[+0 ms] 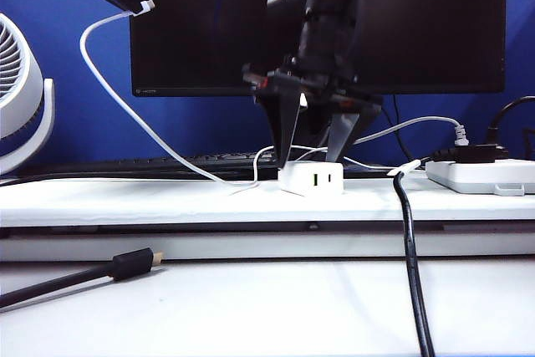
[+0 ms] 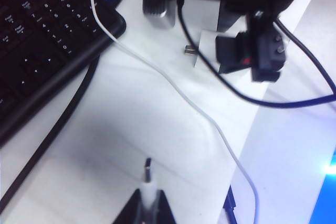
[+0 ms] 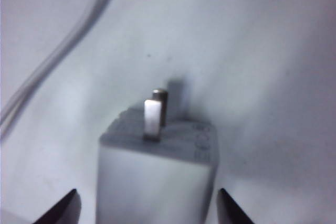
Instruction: Pick up the Type-C charging cable and the charging base, insert one end of the Type-C charger into the corresponding slot on the base, and finally place the plugged-in charger back on the table.
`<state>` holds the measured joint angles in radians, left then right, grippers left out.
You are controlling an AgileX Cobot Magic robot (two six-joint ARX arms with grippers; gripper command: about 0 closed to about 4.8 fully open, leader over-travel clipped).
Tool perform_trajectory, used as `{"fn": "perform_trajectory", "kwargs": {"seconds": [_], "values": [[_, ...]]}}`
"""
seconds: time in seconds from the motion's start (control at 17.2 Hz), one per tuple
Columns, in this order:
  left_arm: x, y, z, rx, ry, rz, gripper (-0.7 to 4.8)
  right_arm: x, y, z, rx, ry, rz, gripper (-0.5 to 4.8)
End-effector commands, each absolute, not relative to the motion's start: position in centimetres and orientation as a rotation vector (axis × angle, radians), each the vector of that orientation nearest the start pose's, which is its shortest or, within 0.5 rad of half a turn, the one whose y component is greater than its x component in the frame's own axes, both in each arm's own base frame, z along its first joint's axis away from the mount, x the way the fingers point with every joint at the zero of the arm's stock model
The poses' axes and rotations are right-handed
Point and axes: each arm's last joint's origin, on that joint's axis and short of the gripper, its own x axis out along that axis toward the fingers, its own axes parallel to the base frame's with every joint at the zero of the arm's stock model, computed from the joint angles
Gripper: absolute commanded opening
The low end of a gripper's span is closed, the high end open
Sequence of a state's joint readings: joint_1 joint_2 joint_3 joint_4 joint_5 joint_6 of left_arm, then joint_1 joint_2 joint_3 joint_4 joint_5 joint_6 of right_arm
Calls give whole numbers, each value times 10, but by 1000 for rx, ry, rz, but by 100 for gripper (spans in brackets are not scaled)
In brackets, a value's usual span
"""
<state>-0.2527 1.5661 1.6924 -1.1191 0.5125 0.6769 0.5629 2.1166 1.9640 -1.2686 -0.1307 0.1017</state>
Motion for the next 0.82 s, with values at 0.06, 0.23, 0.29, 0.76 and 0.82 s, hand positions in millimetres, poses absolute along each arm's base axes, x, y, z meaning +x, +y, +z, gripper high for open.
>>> {"fn": "perform_trajectory", "kwargs": {"seconds": [0.06, 0.23, 0.29, 0.76, 0.82], "values": [[291, -90, 382, 451, 717, -1007, 17, 359, 232, 248, -231, 1445, 493, 337], [291, -90, 382, 451, 718, -1007, 17, 361, 233, 241, -236, 1460, 487, 337], [291, -90, 382, 451, 720, -1008, 17, 361, 233, 241, -241, 1459, 482, 328], [291, -90, 382, 451, 720, -1008, 17, 358, 232, 244, -221, 1482, 516, -6], [291, -90, 382, 450, 720, -1009, 17, 356, 231, 250, -204, 1478, 538, -6]]}}
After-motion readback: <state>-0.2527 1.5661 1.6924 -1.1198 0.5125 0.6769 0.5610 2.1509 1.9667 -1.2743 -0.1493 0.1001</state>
